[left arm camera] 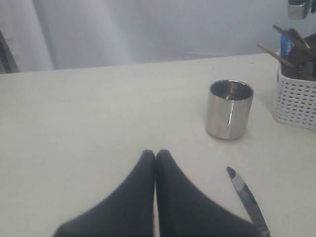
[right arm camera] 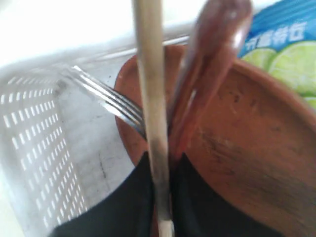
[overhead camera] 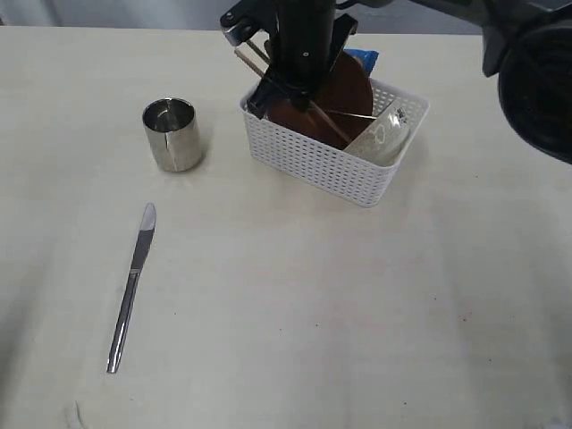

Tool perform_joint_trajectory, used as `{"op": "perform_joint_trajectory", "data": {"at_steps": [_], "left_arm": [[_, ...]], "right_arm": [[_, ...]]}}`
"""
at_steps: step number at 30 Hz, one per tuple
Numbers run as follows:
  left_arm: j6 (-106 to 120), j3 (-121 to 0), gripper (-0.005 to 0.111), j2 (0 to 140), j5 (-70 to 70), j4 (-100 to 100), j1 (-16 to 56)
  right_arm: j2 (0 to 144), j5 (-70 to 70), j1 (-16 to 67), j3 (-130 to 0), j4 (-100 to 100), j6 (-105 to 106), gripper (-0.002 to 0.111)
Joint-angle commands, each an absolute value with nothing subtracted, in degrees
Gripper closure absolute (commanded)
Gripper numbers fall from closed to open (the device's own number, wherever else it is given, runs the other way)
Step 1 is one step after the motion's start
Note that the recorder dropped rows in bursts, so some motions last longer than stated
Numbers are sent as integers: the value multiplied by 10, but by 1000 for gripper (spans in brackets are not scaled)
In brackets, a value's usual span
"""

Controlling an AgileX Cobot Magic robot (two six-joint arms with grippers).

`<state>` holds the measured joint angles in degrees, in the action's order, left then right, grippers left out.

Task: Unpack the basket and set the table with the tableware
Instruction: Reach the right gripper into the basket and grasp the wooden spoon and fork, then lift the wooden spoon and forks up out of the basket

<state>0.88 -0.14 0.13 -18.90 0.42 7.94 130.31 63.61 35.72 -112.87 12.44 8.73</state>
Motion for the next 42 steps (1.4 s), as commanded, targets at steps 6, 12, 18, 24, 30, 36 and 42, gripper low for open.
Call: {"op": "perform_joint_trajectory", "data": {"at_steps": [6, 12, 18, 24, 30, 36, 42], "left_arm": [[6, 0, 107, 0, -184, 3, 84], [6, 0, 107, 0, -184, 3, 84], [6, 0, 107, 0, -184, 3, 84], [6, 0, 107, 0, -184, 3, 84], [6, 0, 107, 0, -184, 3, 84], [6, 0, 107, 0, -184, 3, 84], [6, 0, 107, 0, -184, 3, 84]], "right_arm": [[1272, 650, 356, -1129, 144, 86, 109], [1261, 649, 356, -1129, 144, 86, 109], [1248, 648, 356, -1129, 144, 86, 109], [1232, 643, 356, -1129, 134, 86, 109], [1210, 631, 356, -1129, 126, 86, 109], [1191, 624, 356, -1132, 117, 83, 109], [1182, 620, 356, -1132, 64, 83, 109]]}}
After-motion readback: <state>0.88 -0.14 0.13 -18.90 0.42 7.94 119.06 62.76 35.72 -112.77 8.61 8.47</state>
